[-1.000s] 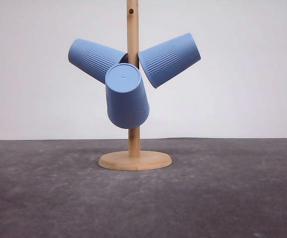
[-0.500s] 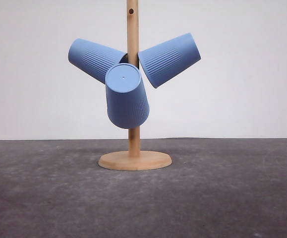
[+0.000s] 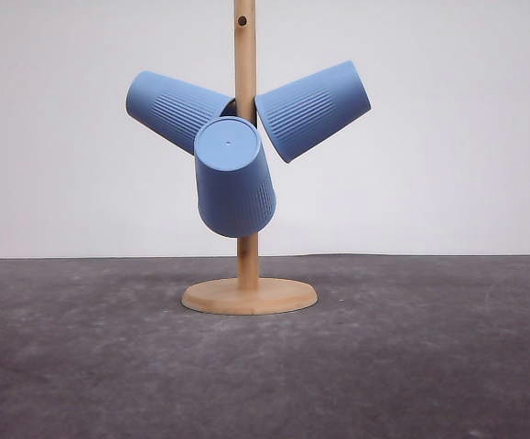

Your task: Place three cups

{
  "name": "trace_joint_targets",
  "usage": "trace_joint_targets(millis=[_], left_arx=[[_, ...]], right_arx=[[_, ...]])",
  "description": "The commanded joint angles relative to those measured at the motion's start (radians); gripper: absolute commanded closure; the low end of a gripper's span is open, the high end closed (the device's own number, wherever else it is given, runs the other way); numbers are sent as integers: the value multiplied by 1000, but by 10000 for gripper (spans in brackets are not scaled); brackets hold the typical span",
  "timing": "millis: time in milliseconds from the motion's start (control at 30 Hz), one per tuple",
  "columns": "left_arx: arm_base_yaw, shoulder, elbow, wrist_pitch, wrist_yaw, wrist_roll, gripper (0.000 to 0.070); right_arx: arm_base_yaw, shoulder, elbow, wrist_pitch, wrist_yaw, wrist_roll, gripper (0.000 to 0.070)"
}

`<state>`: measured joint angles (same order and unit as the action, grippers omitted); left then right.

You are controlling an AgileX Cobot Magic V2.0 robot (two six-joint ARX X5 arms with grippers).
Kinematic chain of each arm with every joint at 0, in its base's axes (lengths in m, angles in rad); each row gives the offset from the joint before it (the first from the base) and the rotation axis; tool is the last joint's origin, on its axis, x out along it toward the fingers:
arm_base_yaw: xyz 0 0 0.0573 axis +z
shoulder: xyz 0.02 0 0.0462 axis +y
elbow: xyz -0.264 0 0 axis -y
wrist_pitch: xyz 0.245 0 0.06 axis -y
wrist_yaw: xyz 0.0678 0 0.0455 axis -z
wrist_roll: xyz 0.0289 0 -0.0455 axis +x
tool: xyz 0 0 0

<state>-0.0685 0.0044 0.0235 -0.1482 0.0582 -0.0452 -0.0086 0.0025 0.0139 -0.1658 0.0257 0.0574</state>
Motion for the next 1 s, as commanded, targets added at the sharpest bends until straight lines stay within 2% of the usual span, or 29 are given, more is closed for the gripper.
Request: trace_joint_targets(millis=[0,967], left_arx=[[-1,0,-11,11,1,4,700],[-1,0,-11,11,1,4,700]], right_arx=[[0,1,-3,9,0,12,693],[0,1,-3,8,0,13,694]])
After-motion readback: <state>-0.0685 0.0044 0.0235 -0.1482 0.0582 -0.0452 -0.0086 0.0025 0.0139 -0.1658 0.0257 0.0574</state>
